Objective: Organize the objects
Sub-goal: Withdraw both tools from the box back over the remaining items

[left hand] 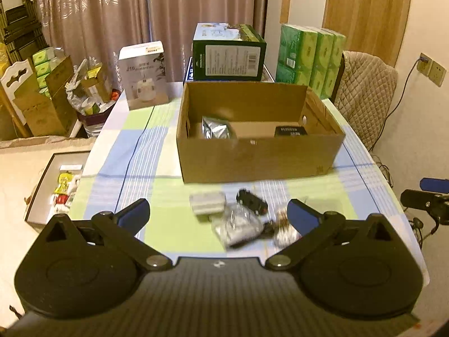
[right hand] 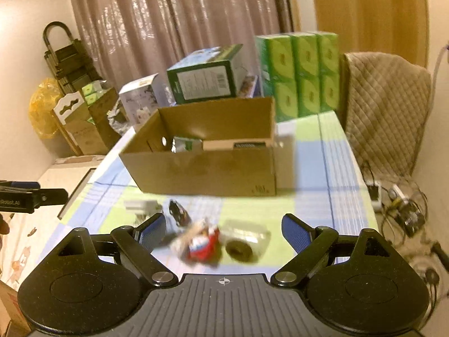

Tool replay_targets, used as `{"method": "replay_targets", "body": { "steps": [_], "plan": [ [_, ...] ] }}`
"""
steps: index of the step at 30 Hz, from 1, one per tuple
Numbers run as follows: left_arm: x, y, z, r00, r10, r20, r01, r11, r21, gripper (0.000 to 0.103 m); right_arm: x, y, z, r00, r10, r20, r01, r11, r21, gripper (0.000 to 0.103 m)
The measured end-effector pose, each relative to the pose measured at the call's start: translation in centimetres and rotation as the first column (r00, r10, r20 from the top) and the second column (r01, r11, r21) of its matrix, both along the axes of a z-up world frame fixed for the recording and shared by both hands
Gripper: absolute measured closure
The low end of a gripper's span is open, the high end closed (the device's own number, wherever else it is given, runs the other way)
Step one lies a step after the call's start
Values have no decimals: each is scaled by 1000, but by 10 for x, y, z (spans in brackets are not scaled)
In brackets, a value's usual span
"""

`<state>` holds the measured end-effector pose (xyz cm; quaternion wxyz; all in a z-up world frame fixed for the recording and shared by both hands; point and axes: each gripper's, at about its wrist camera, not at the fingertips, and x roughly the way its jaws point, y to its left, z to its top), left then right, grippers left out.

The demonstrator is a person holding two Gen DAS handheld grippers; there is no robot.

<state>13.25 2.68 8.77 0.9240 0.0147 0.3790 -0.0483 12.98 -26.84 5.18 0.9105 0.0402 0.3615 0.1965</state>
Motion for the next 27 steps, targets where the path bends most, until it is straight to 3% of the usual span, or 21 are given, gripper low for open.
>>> {"method": "replay_targets", "body": {
  "steps": [9,19,27],
  "plan": [
    [-51,4,-32,997,66,-28,-67,997,-41,1,-51,-22,-31,997,-70,-35,71,997,14,16],
    [-59,0,-57,997,72,-38,-74,995,-61,1,-61,-20,-50,995,-75,-68,75,997,2,16],
    [-53,-15,-77,999,41,-11,-40,999,33,1,-55,-16,-58,996,-67,-61,66,998,-19,16]
  ]
}}
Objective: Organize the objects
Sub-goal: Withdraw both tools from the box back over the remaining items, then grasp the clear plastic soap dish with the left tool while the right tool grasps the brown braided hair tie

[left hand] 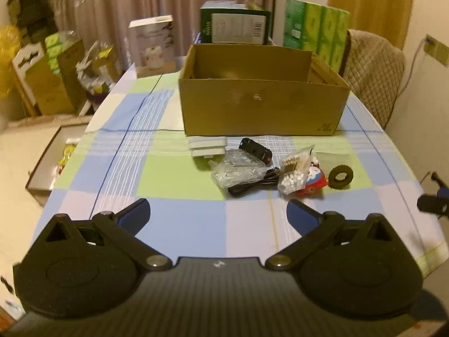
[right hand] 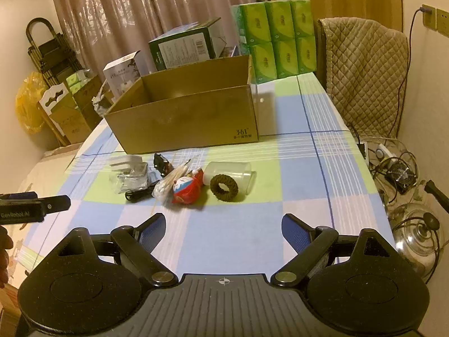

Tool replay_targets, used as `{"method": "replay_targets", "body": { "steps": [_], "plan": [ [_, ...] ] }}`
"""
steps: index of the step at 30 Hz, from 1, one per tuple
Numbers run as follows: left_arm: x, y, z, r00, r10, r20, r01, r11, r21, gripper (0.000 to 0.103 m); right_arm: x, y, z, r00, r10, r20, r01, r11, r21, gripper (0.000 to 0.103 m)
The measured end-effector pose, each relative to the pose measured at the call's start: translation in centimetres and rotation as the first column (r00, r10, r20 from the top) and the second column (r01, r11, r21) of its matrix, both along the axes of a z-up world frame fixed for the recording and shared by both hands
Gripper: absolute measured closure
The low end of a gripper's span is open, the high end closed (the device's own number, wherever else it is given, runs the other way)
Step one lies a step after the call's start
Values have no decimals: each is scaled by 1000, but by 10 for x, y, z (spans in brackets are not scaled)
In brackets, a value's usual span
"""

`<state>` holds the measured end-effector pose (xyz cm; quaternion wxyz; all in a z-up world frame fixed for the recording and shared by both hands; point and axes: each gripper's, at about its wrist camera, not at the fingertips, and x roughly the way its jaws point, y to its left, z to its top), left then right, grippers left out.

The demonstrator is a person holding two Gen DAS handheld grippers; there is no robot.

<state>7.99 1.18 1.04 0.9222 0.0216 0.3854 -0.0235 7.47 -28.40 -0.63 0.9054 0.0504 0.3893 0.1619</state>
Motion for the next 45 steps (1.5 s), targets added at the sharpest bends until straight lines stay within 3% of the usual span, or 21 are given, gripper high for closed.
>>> {"method": "replay_targets", "body": {
  "steps": [8,10,16,31,45],
  "plan": [
    [22,-5,-20,998,-27,-55,25,999,-33,2,17,5,-11,1000,17,2,-17,999,-30,16],
    [30,-6,-25,997,-33,-72,30,999,-46,7,24,8,-16,1000,28,1,-27,999,-38,16],
    [52,-12,-40,996,-43,-82,40,999,-36,8,48,15,-33,999,51,-8,-51,996,-67,18],
    [99,-17,-72,993,-73,-96,69,996,-51,13,93,35,-77,995,103,-11,-103,987,-125,43],
    [127,-22,-92,994,-76,-82,70,995,-75,13,115,52,-99,991,135,-5,-134,977,-168,64]
  ]
}}
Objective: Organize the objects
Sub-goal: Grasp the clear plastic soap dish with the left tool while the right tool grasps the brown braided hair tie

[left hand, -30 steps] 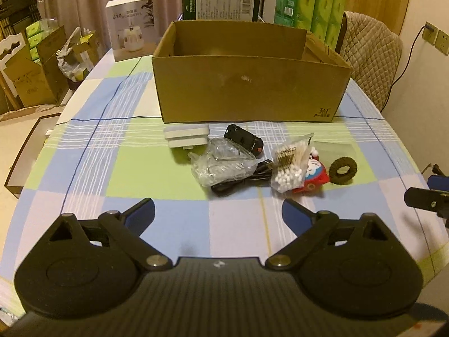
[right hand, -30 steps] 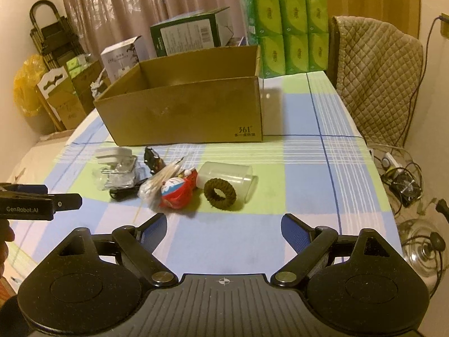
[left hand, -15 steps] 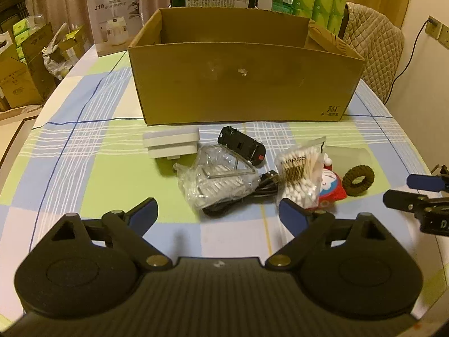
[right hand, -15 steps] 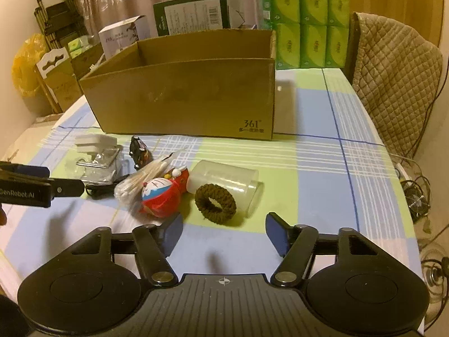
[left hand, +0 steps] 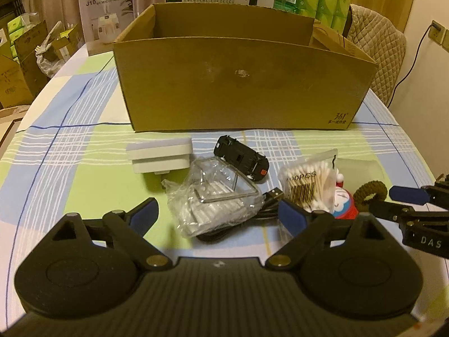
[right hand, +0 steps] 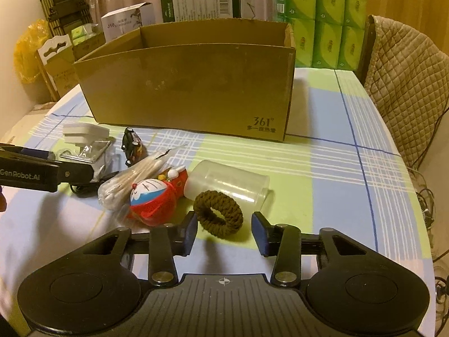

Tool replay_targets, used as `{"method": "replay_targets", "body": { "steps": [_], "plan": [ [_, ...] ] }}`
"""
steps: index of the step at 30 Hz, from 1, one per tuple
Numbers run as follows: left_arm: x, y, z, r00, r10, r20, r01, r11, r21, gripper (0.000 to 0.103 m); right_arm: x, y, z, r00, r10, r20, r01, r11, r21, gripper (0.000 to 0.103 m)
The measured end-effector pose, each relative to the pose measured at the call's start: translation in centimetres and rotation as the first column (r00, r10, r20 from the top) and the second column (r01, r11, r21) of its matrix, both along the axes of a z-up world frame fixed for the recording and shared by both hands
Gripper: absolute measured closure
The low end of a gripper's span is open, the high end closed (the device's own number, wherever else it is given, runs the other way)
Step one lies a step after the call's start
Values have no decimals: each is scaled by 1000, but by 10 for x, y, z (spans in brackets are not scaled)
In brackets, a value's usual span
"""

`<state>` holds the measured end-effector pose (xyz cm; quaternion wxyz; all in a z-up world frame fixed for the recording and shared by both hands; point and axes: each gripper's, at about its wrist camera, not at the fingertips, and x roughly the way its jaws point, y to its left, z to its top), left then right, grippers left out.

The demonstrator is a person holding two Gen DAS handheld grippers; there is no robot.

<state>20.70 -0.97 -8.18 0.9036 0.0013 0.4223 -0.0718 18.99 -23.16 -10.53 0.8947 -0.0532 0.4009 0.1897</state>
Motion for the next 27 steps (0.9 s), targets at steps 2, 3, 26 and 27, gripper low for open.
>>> {"method": "replay_targets", "body": {
  "steps": [2,3,26,27],
  "plan": [
    [4,-2,-2,1000,3,-1,-3,1000,1,13,1,1,-1,1000,1,2,-1,1000,-3,69],
    [6,-3,-3,1000,4,-3,-4,1000,1,14,2,2,-2,1000,0,0,0,1000,-5,71],
    [-3,16,-3,998,28,-51,-28,1000,-5,48,-5,0,4,1000,-10,-11,10,1000,11,97],
    [-5,18,-2,998,29,-51,-29,1000,-7,48,-7,0,6,1000,-9,-10,10,1000,12,97]
  ]
}}
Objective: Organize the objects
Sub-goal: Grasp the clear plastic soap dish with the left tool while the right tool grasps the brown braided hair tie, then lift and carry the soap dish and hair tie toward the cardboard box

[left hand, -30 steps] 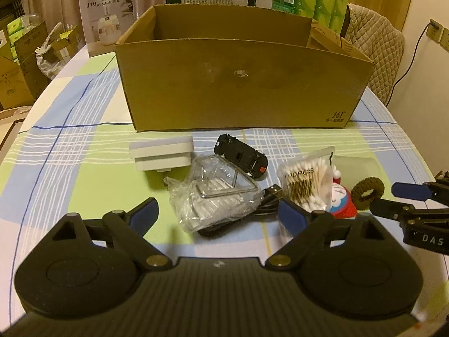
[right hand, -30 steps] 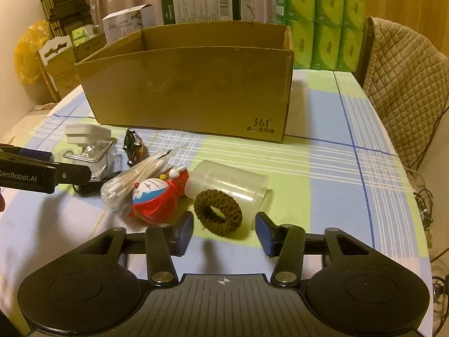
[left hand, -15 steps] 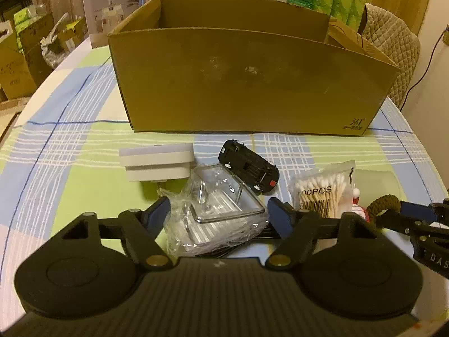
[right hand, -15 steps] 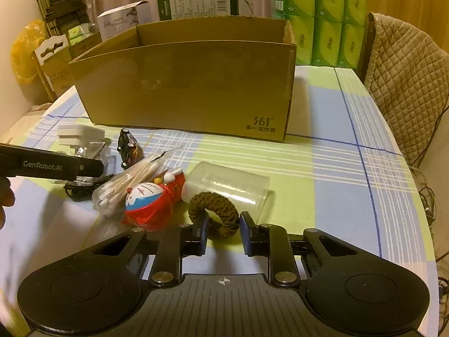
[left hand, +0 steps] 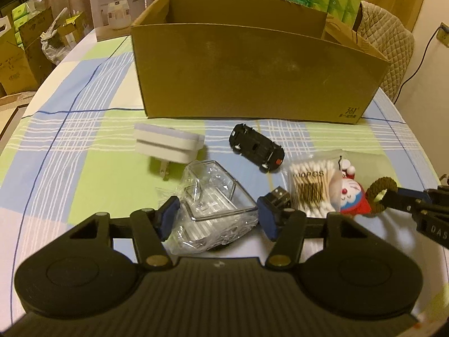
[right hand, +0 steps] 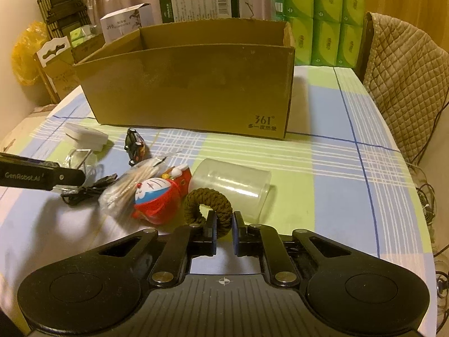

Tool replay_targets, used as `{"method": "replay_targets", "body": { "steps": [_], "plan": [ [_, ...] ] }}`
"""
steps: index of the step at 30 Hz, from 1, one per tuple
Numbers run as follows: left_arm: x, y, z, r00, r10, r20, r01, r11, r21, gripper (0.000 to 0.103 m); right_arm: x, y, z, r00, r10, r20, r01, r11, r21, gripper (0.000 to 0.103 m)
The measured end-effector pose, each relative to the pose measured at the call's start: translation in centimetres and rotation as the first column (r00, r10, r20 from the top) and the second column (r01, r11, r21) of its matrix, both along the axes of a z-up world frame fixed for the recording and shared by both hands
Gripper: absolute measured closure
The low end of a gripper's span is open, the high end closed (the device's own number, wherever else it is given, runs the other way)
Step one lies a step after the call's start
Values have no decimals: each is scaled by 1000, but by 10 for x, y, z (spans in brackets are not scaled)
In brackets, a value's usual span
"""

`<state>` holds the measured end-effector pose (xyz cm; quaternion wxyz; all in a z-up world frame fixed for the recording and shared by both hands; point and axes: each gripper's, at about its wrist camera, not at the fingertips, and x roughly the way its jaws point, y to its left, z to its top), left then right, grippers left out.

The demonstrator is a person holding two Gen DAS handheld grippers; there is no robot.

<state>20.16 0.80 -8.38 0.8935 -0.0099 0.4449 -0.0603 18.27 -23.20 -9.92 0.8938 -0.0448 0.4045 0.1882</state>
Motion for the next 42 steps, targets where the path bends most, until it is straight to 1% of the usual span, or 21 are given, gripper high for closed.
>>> {"method": "replay_targets", "body": {
  "steps": [10,23,33,42],
  "plan": [
    [-36,13,23,1000,12,15,-12,1000,-2,48,-22,-2,26,1000,-3,19,3,1000,23,97],
    [-67,11,56,998,7,59,-6,1000,-23,48,-45,-3,57,999,-14,44,12,999,37,97],
    [-80,11,77,996,6,88,-4,1000,-21,48,-57,0,73,999,-1,54,-1,999,42,97],
    [-79,6,95,993,-14,115,16,1000,-14,48,-53,1,84,998,7,62,-9,999,34,97]
  ]
}}
